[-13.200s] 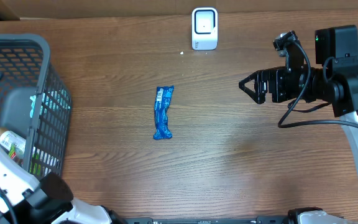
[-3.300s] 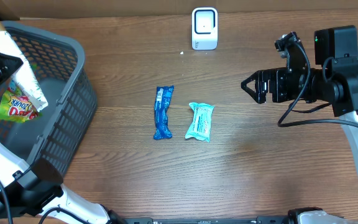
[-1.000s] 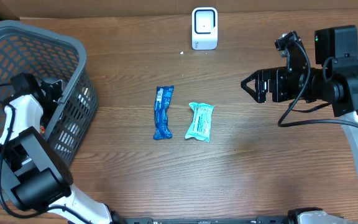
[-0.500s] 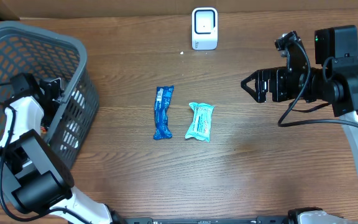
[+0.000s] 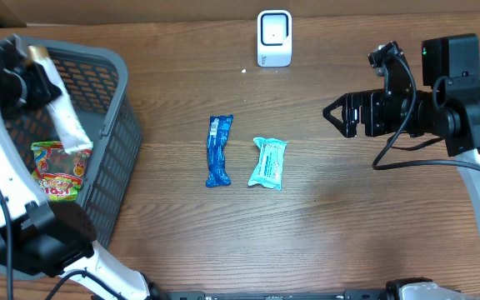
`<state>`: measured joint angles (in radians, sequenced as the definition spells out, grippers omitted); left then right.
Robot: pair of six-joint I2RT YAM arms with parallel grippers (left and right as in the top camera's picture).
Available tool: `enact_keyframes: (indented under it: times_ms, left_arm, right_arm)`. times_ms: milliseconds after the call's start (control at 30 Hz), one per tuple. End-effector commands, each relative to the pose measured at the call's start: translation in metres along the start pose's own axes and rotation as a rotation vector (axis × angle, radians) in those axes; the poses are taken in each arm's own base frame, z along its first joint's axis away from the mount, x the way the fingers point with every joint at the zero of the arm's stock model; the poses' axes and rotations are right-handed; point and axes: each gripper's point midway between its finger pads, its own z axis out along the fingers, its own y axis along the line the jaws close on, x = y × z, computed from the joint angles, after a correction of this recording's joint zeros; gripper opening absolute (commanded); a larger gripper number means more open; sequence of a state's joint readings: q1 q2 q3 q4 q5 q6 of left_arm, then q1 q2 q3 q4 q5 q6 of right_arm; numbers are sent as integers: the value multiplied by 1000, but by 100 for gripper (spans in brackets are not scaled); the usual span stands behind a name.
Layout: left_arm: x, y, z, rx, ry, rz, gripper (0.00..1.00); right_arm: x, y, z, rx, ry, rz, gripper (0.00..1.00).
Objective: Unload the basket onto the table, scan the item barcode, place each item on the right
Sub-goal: 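Reach into the basket and grasp the white-and-gold tube bottle, then place the tube bottle between the snack bar and wet-wipe pack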
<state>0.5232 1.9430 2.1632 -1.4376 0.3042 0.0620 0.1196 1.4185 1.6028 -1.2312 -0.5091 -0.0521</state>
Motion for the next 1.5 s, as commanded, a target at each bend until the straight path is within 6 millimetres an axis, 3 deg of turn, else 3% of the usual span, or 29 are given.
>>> enact_keyframes:
  times_ms: [0, 67, 200, 267, 300, 333, 367, 400, 567, 767, 1033, 1233, 1367, 1467]
  left_arm:
    - [-25, -52, -103, 95, -244, 71, 4]
    - [-17, -84, -139, 193, -303, 121, 4]
    - [-1, -129, -155, 287, -310, 216, 4]
    - [8, -160, -153, 344, -285, 283, 4]
    - [19, -187, -146, 380, -251, 357, 4]
    - [34, -214, -134, 398, -201, 439, 4]
    - [41, -225, -126, 388, -172, 466, 4]
    - [55, -238, -102, 319, -96, 459, 4]
    - [98, -255, -35, 113, 107, 332, 4]
    - [152, -288, 57, 38, 279, 341, 4]
    - [215, -290, 169, -64, 440, 307, 4]
    - [246, -270, 215, -164, 556, 269, 4]
    - [252, -266, 223, -178, 579, 268, 9]
    - [252, -269, 221, -151, 588, 300, 22]
  right_arm:
    - [-8, 5, -6, -4, -27, -16, 100]
    - [-8, 6, -6, -4, -31, -18, 100]
    - [-10, 6, -6, -4, -36, -21, 100]
    - [-11, 6, -6, -4, -40, -23, 100]
    - [-11, 6, -6, -4, -41, -24, 100]
    - [-10, 6, -6, -4, -38, -22, 100]
    - [-10, 6, -6, -4, -37, -21, 100]
    - [-9, 6, -6, -4, -35, -20, 100]
    - [-10, 5, -6, -3, -35, -21, 100]
    - [-10, 5, -6, -3, -38, -23, 100]
    - [-8, 2, -6, 16, -29, -17, 100]
    - [-8, 2, -6, 16, -28, -16, 100]
    - [-8, 2, -6, 16, -29, -17, 100]
    - [-9, 2, -6, 16, -32, -18, 100]
